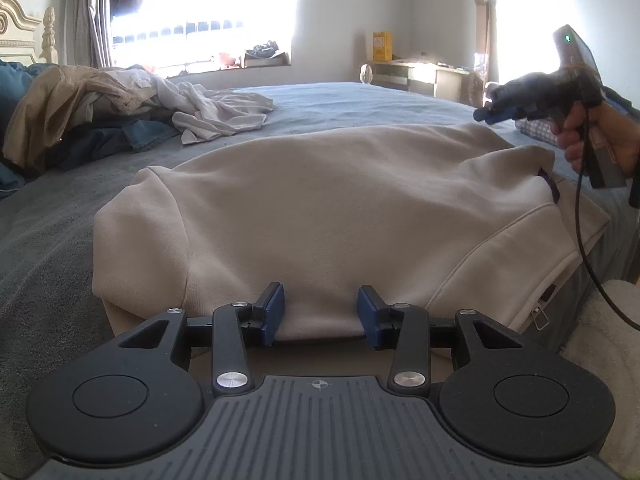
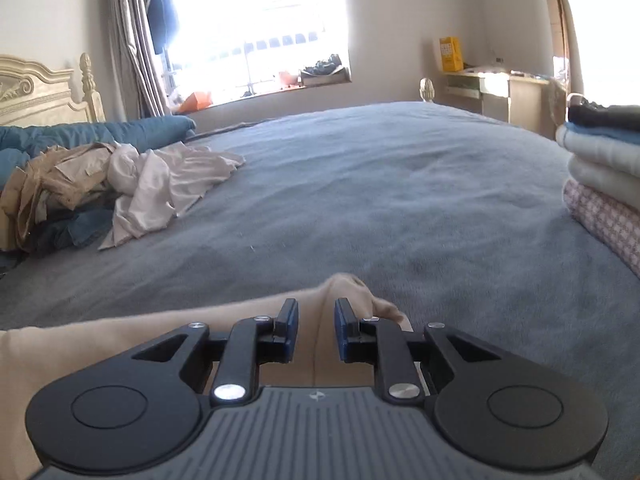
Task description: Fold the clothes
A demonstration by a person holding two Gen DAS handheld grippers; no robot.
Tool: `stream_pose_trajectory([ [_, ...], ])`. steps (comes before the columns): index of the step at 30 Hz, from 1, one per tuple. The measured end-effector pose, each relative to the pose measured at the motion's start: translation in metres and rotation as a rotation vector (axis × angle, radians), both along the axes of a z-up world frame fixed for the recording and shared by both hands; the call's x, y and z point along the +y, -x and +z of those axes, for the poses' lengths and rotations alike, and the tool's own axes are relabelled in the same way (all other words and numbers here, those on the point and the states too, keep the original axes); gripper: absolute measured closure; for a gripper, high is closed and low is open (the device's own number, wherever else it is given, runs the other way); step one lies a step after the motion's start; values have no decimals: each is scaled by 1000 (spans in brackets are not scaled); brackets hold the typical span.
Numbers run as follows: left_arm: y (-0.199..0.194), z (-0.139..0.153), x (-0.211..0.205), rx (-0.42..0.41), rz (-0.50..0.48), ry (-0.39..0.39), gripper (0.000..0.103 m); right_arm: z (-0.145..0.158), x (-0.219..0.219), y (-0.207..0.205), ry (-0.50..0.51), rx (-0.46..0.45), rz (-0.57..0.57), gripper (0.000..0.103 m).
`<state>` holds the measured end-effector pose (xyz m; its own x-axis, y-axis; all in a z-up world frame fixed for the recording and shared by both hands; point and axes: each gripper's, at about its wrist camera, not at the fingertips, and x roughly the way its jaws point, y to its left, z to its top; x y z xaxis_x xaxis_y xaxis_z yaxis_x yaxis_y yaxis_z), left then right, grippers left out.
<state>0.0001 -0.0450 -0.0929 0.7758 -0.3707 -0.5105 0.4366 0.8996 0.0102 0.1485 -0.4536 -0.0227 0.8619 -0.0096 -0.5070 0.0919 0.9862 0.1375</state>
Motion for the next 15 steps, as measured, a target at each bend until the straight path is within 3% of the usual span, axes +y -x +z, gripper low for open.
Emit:
stream_pose_trajectory([
  [5,1,2,-1,10,12,-6,61,-36,-4,-49,49,137,-20,85],
  [10,-1,8,-1,27,28,-3,61,-40,15,-43,179,130,-15,84],
  [15,4,29,-1,-26,34,-8,59,-38,11,-42,168,130,-8,84],
])
